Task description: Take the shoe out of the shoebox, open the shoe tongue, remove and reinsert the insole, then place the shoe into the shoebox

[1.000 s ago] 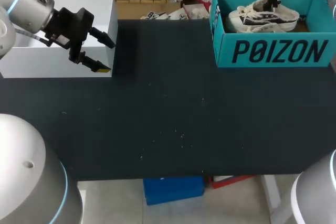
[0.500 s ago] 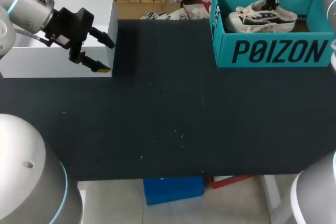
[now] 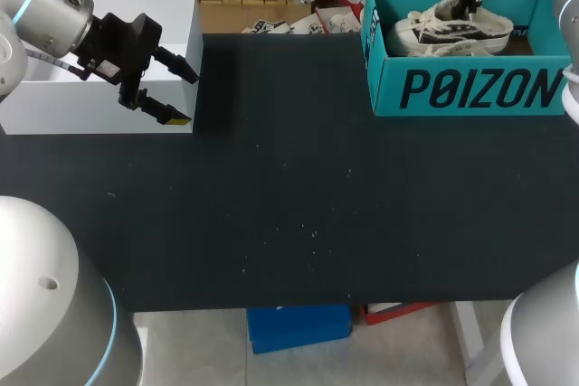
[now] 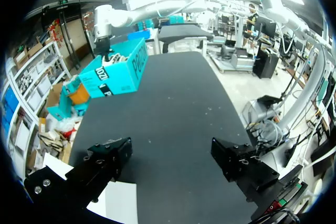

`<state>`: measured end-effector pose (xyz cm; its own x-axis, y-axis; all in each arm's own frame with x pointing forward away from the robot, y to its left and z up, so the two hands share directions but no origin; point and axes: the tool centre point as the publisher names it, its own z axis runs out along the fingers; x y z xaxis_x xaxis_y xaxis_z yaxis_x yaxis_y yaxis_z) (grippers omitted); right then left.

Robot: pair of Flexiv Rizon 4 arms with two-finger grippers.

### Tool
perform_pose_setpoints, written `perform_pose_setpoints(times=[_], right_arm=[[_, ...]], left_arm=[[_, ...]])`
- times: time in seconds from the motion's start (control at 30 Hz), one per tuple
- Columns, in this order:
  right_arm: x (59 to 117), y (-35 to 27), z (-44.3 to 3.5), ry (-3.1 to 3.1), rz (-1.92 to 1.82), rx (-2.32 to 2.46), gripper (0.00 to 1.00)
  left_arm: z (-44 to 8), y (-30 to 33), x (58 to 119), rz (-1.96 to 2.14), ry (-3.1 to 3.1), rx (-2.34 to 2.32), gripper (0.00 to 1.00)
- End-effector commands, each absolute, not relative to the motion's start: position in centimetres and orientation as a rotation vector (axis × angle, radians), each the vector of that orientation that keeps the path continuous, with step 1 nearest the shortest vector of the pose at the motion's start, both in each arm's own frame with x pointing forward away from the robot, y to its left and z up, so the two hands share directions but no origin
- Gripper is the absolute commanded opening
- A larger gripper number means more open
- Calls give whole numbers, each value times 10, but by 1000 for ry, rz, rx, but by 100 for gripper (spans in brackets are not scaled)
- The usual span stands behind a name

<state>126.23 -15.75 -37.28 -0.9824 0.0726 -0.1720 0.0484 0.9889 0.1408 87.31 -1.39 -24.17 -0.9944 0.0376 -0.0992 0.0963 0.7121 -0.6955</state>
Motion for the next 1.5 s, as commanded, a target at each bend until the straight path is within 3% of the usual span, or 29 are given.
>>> perform_pose_setpoints(times=[0.03, 0.9, 0.93, 0.97, 1.0, 1.03, 1.5], right_arm=[[1274, -157, -374, 2971, 203, 90, 0], [1273, -153, -387, 2963, 226, 96, 0], [1273, -153, -387, 2964, 228, 96, 9], [1273, -153, -387, 2965, 234, 98, 41], [1273, -152, -387, 2966, 238, 102, 85], [1273, -153, -387, 2967, 239, 104, 100], [1261, -155, -354, 2958, 220, 103, 100]], left_arm=[[-243, -14, 873, -1156, 2832, 111, 100], [-243, -14, 873, -1156, 2832, 111, 100], [-243, -14, 873, -1156, 2832, 111, 100], [-243, -14, 873, -1156, 2832, 111, 100], [-243, -14, 873, -1156, 2832, 111, 100], [-243, -14, 873, -1156, 2832, 111, 100], [-243, -14, 873, -1156, 2832, 111, 100]])
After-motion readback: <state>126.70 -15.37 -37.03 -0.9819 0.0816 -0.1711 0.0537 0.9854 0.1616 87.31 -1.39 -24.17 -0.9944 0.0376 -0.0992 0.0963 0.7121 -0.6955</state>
